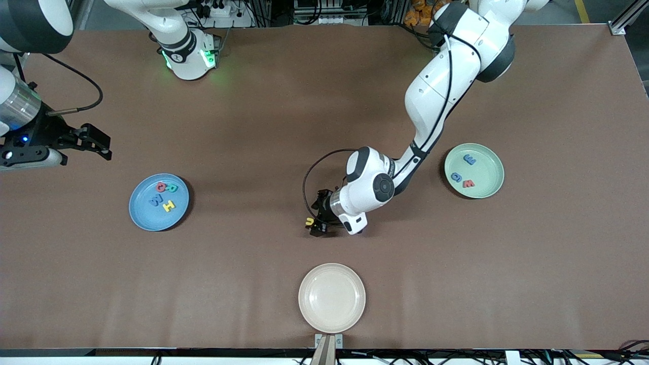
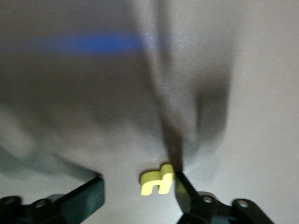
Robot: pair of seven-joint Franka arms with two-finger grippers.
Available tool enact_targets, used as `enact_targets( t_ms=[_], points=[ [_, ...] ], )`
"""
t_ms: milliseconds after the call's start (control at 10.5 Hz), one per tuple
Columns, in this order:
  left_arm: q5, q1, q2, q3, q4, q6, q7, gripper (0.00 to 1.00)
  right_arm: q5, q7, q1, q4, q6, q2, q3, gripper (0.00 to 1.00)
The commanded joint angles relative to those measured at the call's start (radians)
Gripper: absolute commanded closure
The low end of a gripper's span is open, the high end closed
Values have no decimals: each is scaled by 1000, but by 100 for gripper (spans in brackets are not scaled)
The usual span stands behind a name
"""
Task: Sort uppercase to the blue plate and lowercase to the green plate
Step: 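Lower the open left gripper down onto the yellow h, then close the left gripper on the yellow h and lift it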
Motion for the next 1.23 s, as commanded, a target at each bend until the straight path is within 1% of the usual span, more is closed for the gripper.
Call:
enact_targets(
  t_ms=[0,379,569,759,1138],
  points=[
    [-35,2,24,5,-7,-7,34,100,12,12,4,20,-10,9,0,0],
    [-38,6,7,5,-11,-14,27,100,12,12,4,20,-10,11,0,0],
    [-43,34,-17,4,-11,-84,19,100,12,12,4,20,-10,11,0,0],
    [-49,49,-65,7,-17,-121,-24,100,12,12,4,20,-10,11,0,0],
    [-32,65,-112,18,-27,-220,-100,100,12,12,4,19,-11,11,0,0]
  ],
)
